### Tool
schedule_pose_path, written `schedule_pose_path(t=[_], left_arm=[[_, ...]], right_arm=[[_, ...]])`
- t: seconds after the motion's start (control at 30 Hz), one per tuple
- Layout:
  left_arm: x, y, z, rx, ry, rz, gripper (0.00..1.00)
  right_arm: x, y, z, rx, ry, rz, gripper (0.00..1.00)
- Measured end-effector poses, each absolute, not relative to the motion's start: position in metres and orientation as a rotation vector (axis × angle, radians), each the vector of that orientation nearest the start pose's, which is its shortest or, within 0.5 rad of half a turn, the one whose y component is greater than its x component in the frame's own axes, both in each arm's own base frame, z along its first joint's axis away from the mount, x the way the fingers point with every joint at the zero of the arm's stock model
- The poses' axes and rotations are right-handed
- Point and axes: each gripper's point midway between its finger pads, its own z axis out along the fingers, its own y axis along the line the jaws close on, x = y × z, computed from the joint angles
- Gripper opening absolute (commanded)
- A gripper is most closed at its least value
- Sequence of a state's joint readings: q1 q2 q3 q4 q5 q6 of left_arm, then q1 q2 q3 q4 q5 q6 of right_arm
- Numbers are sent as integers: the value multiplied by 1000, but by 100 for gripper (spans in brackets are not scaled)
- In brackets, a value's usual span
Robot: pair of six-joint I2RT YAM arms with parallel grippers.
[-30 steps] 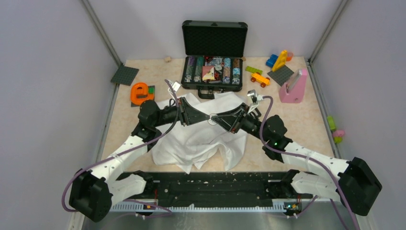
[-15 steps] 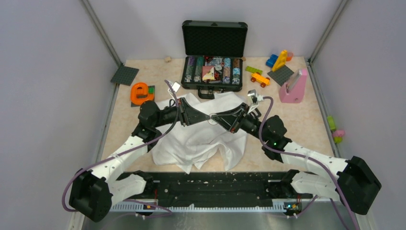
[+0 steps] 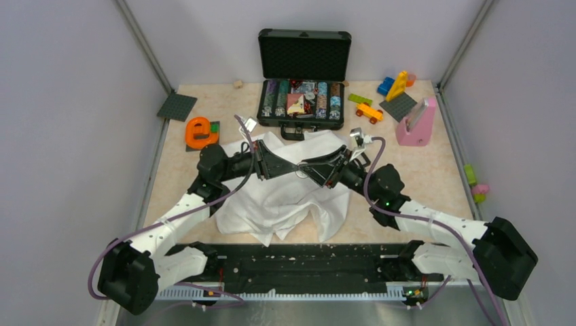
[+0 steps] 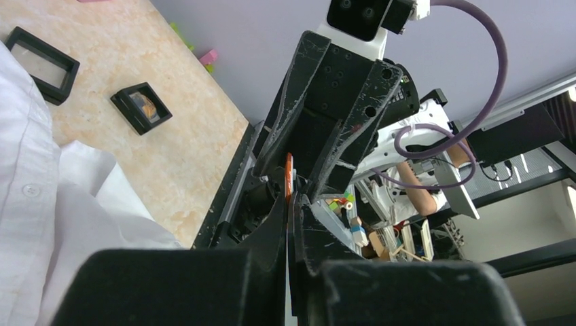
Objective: Remove the brooch from the garment
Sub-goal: Close the brooch.
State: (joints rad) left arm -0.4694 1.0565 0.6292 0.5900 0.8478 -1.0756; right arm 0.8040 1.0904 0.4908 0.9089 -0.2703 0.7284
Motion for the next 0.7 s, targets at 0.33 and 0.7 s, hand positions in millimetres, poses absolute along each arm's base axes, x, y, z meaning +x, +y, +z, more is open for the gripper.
schedule_pose_path(t=[0.33, 0.7], left_arm=[[199, -274, 285, 372, 1771, -1668, 0], [200, -257, 277, 668, 1554, -1300, 0]], right_arm=[[203, 314, 295, -267, 1448, 1464, 72], [226, 286, 272, 92, 1792, 1312, 65]])
